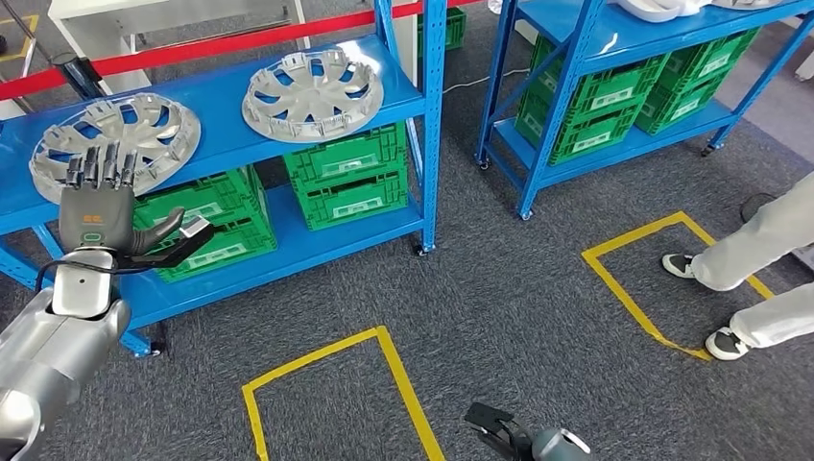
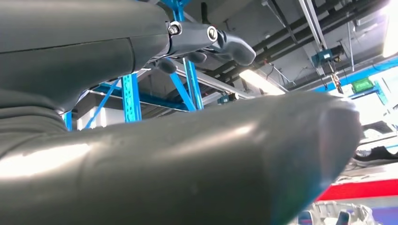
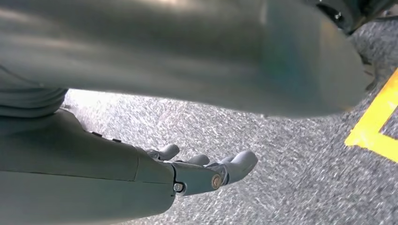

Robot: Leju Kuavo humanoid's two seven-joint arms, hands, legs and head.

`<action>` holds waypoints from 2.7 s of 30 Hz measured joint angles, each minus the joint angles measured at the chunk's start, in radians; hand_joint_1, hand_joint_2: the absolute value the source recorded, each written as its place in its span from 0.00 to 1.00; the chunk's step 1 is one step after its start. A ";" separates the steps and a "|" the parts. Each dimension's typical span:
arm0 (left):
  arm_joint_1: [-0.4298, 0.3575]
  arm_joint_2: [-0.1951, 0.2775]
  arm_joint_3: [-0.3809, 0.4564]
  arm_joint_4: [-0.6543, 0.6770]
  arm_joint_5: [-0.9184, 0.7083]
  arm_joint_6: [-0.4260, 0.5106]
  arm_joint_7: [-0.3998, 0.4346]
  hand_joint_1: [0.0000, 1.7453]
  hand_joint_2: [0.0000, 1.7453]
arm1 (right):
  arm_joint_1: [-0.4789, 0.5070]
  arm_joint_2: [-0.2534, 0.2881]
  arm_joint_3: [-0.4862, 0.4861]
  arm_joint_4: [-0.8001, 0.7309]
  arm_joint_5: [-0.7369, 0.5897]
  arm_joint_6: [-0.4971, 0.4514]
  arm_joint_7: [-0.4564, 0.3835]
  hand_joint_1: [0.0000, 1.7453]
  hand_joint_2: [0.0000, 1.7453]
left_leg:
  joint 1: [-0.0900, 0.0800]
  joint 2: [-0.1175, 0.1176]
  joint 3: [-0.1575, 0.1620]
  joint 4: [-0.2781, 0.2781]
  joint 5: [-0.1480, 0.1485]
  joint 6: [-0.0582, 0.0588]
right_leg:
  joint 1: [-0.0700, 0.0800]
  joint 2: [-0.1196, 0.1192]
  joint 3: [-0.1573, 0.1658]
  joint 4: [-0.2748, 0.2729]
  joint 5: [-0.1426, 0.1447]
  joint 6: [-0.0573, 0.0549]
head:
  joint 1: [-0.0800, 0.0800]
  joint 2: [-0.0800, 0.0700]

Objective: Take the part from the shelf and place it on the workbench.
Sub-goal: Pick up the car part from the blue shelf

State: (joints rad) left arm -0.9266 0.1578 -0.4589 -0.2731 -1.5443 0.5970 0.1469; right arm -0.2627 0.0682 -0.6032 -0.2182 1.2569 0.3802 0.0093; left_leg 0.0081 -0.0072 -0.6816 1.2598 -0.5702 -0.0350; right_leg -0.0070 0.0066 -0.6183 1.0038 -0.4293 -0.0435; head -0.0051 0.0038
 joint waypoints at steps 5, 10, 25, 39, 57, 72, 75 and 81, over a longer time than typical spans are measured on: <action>0.006 0.001 0.000 0.004 0.000 -0.002 -0.009 0.00 0.00 | 0.003 0.000 0.004 0.000 0.000 0.004 -0.001 0.00 0.00 | 0.007 0.005 -0.013 -0.144 0.109 -0.006 | -0.003 0.001 0.059 0.009 -0.052 0.014 | 0.000 0.000; 0.004 0.001 0.000 0.005 -0.006 -0.012 -0.010 0.00 0.00 | 0.001 0.000 0.010 0.000 0.002 0.005 -0.001 0.00 0.00 | 0.003 0.005 0.026 -0.243 0.169 0.027 | 0.000 0.000 0.079 0.015 -0.080 0.045 | 0.001 0.000; -0.051 -0.010 -0.049 0.006 -0.022 -0.153 0.074 0.00 0.00 | -0.007 0.000 0.027 0.000 0.009 0.010 -0.007 0.00 0.00 | -0.011 -0.008 0.138 -0.234 0.070 0.024 | 0.013 -0.004 -0.049 0.003 0.039 0.016 | 0.003 0.000; -0.116 0.019 -0.071 0.021 -0.021 -0.230 0.118 0.00 0.00 | -0.011 -0.002 0.035 0.000 0.000 0.012 -0.003 0.00 0.00 | 0.003 0.007 0.014 -0.232 0.165 0.010 | -0.001 0.006 0.066 0.022 -0.071 0.031 | -0.002 0.000; -0.127 0.031 -0.134 0.042 -0.020 -0.418 0.205 0.00 0.00 | -0.009 -0.008 0.036 0.000 -0.006 0.018 -0.009 0.00 0.00 | -0.013 -0.004 0.100 -0.217 0.103 0.017 | 0.023 -0.004 -0.012 -0.004 0.016 -0.008 | 0.000 0.000; -0.104 0.050 -0.138 0.053 -0.008 -0.547 0.233 0.00 1.00 | -0.006 -0.006 0.037 0.000 -0.011 0.015 -0.003 0.00 0.00 | 0.003 0.000 0.052 -0.238 0.149 0.007 | 0.013 -0.002 0.012 0.022 -0.027 -0.003 | -0.003 0.000; -0.104 0.046 -0.139 0.055 -0.010 -0.577 0.237 0.00 1.00 | -0.006 -0.005 0.037 0.000 -0.012 0.015 -0.003 0.00 0.00 | 0.002 -0.003 0.053 -0.240 0.149 0.010 | 0.015 -0.003 0.017 0.015 -0.024 -0.021 | -0.002 0.000; -0.087 0.044 -0.139 0.063 -0.006 -0.716 0.258 0.00 1.00 | 0.000 -0.005 0.037 0.000 -0.015 0.015 -0.006 0.00 0.00 | -0.001 -0.003 0.053 -0.239 0.146 0.018 | 0.012 -0.003 0.023 0.003 -0.022 0.013 | -0.002 0.000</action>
State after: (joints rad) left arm -1.0139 0.2022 -0.5982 -0.2098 -1.5499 -0.1187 0.4050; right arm -0.2624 0.0633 -0.5662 -0.2182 1.2415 0.3952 0.0029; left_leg 0.0076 -0.0097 -0.6281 1.0203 -0.4242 -0.0166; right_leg 0.0052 0.0038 -0.5949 1.0065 -0.4516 -0.0307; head -0.0076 0.0038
